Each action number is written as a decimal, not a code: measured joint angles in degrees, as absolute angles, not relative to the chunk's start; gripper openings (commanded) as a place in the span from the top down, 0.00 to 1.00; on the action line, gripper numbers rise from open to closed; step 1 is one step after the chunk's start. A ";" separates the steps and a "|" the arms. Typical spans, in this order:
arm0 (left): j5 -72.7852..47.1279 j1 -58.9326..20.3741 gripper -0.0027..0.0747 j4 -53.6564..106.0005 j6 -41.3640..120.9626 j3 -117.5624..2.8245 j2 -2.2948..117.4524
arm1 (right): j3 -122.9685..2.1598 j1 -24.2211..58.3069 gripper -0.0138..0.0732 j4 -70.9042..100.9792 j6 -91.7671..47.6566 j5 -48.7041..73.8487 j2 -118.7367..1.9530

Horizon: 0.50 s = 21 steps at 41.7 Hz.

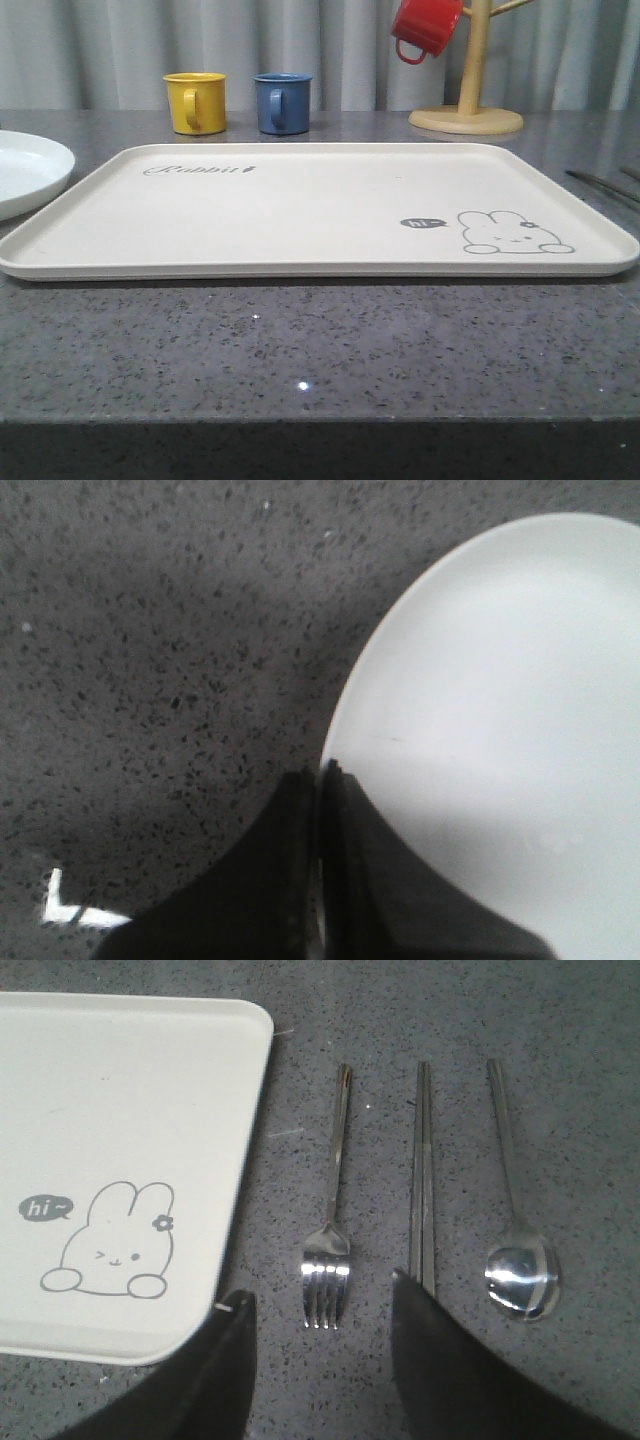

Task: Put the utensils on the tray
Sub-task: 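Grasp the white plate rim with the left gripper and lift it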

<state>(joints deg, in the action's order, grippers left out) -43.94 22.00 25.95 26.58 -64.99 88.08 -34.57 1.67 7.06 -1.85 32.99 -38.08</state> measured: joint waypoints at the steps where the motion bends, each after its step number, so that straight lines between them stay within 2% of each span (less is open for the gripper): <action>1: -44.52 22.00 0.99 25.84 26.58 -65.40 87.11 | -34.57 1.67 0.43 7.06 -1.85 32.99 -38.08; 11: -50.95 18.82 0.99 27.78 26.99 -70.68 79.53 | -34.57 1.67 0.43 7.06 -1.85 32.99 -38.08; 21: -54.06 5.15 0.99 28.81 27.21 -71.36 79.43 | -34.57 1.67 0.43 7.06 -1.85 32.99 -38.08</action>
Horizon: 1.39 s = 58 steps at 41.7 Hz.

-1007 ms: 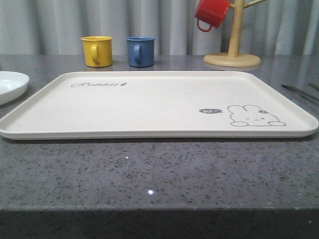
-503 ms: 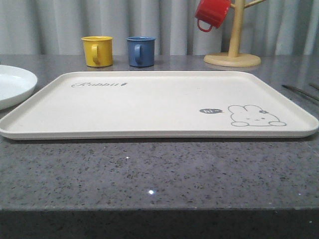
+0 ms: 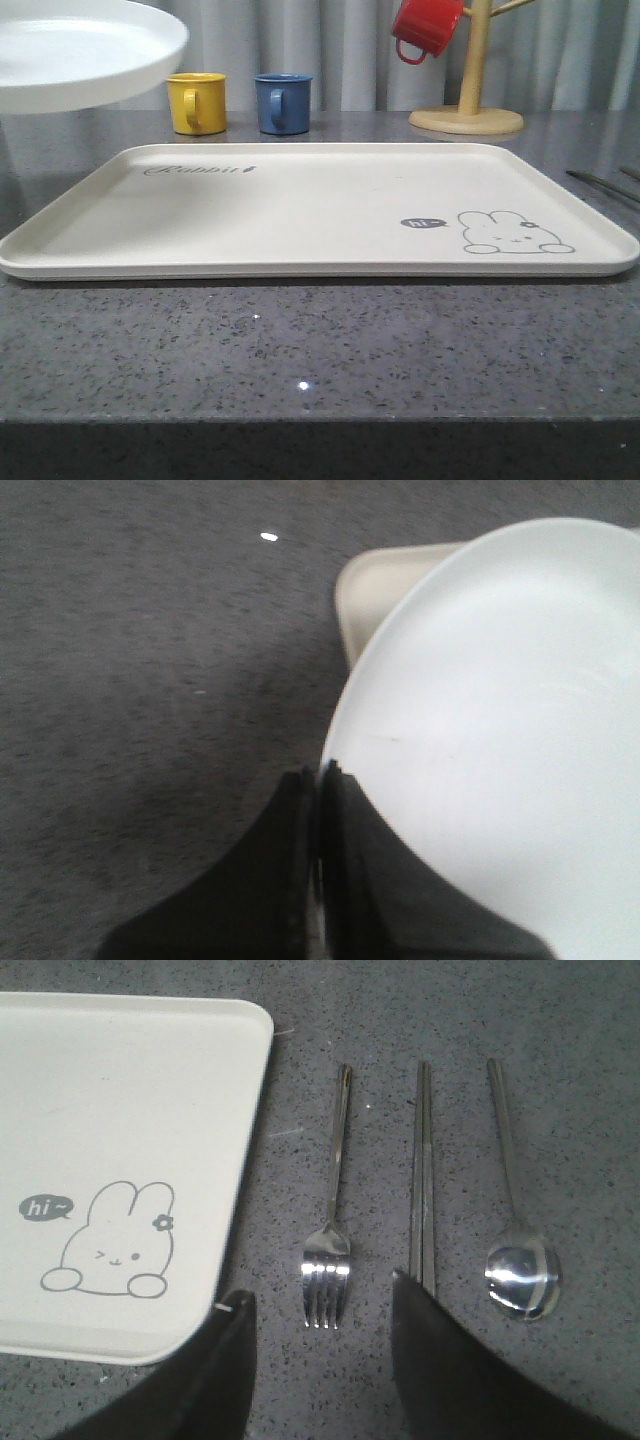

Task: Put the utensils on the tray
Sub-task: 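Grasp the white plate rim with the left gripper and lift it, then carry the plate over the tray and set it down, open left gripper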

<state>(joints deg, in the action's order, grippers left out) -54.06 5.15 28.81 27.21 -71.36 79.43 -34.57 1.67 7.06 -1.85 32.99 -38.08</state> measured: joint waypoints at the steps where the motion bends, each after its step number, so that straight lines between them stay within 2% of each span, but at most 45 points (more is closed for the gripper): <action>1: -54.06 3.84 0.99 28.92 27.21 -71.36 79.79 | -34.57 1.67 0.43 7.06 -1.85 32.99 -38.08; 10: -51.84 -6.74 0.99 29.40 27.33 -71.36 86.45 | -34.57 1.67 0.43 7.06 -1.85 32.99 -38.08; 20: -48.83 -10.11 0.99 30.78 27.42 -71.36 93.58 | -34.57 1.67 0.43 7.06 -1.85 32.99 -38.08; 23: -48.38 -10.24 0.96 31.19 27.42 -71.36 95.17 | -34.57 1.67 0.43 7.06 -1.85 32.99 -38.08; 27: -47.81 -10.24 0.83 31.65 27.42 -71.36 96.82 | -34.57 1.67 0.43 7.06 -1.85 32.99 -38.08; 32: -46.82 -10.24 0.58 31.76 27.42 -71.36 97.52 | -34.57 1.67 0.43 7.06 -1.85 32.99 -38.08; 36: -46.33 -10.24 0.46 31.76 27.42 -71.36 97.52 | -34.57 1.67 0.43 7.06 -1.85 32.99 -38.08; 48: -46.33 -11.92 0.46 27.67 27.42 -71.36 91.37 | -34.57 1.67 0.43 7.06 -1.85 32.99 -38.08; 58: -46.91 -22.28 0.46 19.25 24.58 -69.29 79.30 | -34.57 1.67 0.43 7.06 -1.85 32.99 -38.08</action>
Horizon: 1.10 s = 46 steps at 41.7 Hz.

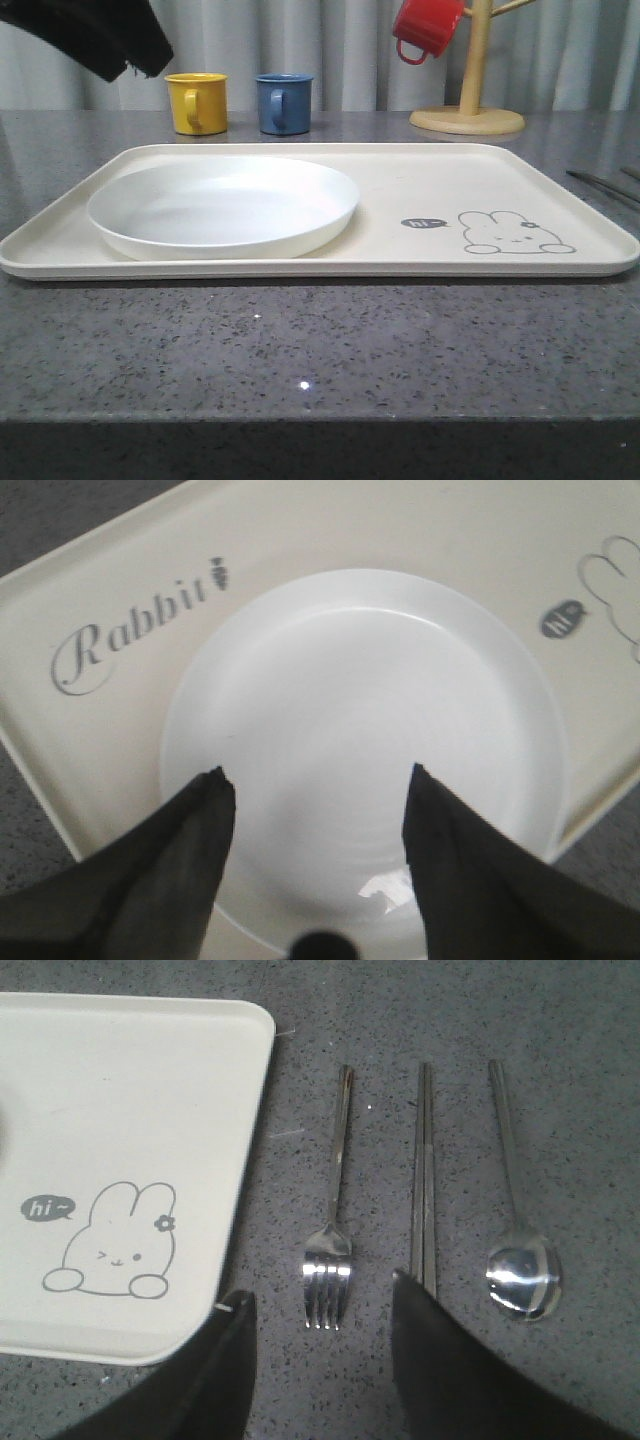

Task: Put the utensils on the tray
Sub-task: 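Carry the plate over the tray and set it down, open left gripper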

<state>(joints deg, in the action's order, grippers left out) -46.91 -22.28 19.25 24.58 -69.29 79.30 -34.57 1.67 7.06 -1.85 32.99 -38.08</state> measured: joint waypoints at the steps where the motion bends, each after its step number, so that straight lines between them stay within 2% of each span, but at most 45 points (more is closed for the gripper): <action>1: -47.03 -23.57 0.46 17.12 22.78 -68.62 77.88 | -34.57 1.67 0.43 7.06 -1.85 32.99 -38.08; 9: -48.07 -33.15 0.46 1.53 7.66 -62.39 68.74 | -34.57 1.67 0.44 7.06 -1.85 32.99 -38.08; 18: -48.18 -34.74 0.46 -0.61 2.93 -55.65 59.52 | -34.57 1.67 0.44 7.06 -1.85 33.38 -38.08; 25: -48.51 -34.74 0.46 -0.73 2.56 -53.10 55.34 | -38.60 1.67 0.44 7.06 -1.85 38.85 -40.17; 39: -48.51 -34.86 0.46 -0.82 2.47 -52.88 54.47 | -54.33 1.67 0.44 6.56 -1.85 52.93 -58.65; 46: -48.51 -34.86 0.46 -0.82 2.47 -52.88 54.47 | -60.82 1.67 0.44 6.43 -1.85 55.24 -68.03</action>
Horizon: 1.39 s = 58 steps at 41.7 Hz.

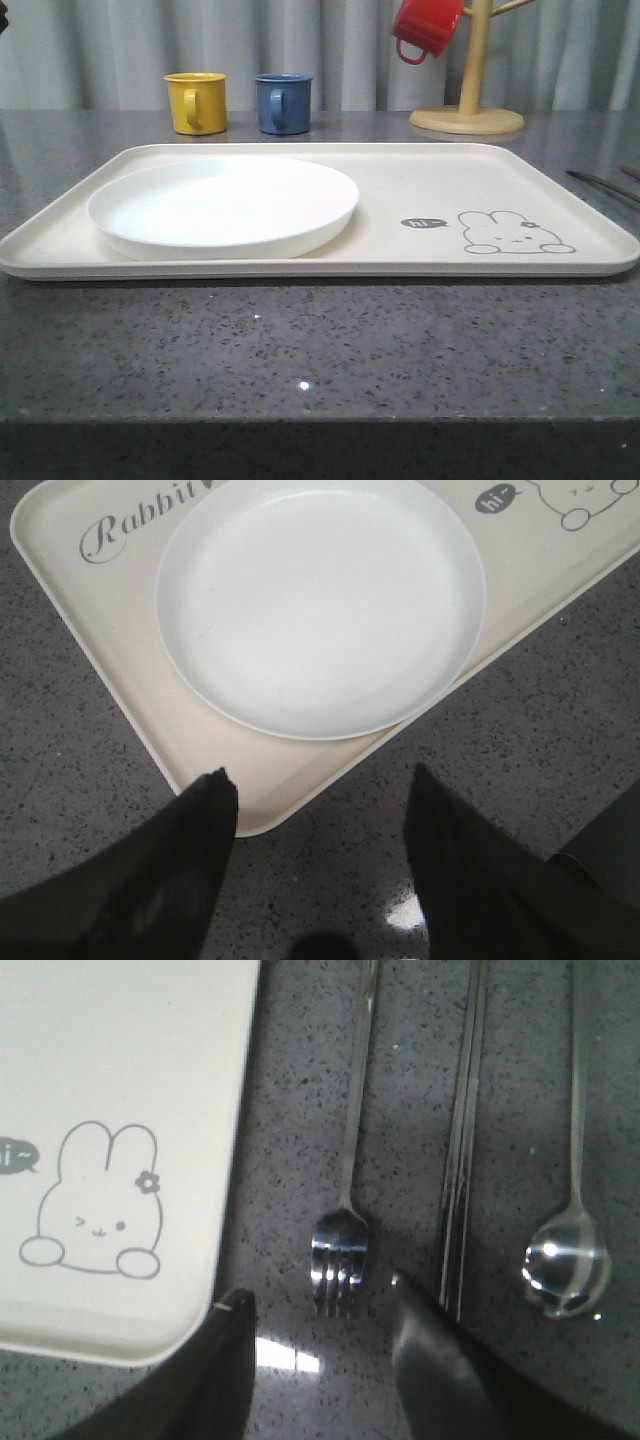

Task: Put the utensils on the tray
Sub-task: 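Carry the plate over the tray and set it down, open left gripper, then grasp the steel fork with the right gripper and lift it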

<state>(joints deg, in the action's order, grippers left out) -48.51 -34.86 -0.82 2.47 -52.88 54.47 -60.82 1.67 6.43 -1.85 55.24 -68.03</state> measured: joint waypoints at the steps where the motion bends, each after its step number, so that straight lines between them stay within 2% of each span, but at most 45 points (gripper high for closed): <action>1: -48.51 -34.86 0.46 -0.82 2.47 -52.88 54.47 | -61.67 1.67 0.44 6.43 -1.85 55.24 -69.16; 25: -48.40 -34.86 0.46 -0.82 2.44 -52.88 54.47 | -69.79 1.67 0.45 3.95 -2.00 54.64 -92.79; 29: -48.40 -34.86 0.46 -0.82 2.44 -52.88 54.47 | -70.07 1.67 0.52 3.73 -2.00 54.38 -94.54; 36: -48.40 -34.86 0.46 -0.82 2.44 -52.88 54.47 | -70.45 1.60 0.77 2.84 -2.09 54.56 -94.91; 42: -48.30 -34.86 0.46 -0.82 2.44 -52.88 54.47 | -70.45 1.46 0.91 2.41 -2.09 54.35 -94.91; 52: -48.30 -34.86 0.46 -1.28 2.35 -52.88 54.47 | -70.35 2.03 0.92 4.05 -2.09 54.59 -91.91; 58: -48.30 -34.86 0.46 -1.31 2.35 -52.88 54.47 | -70.35 5.54 0.92 6.23 -2.09 54.94 -86.53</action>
<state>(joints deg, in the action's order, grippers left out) -48.30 -34.86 -1.31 2.35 -52.88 54.47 -70.35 5.54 6.23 -2.09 54.94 -86.53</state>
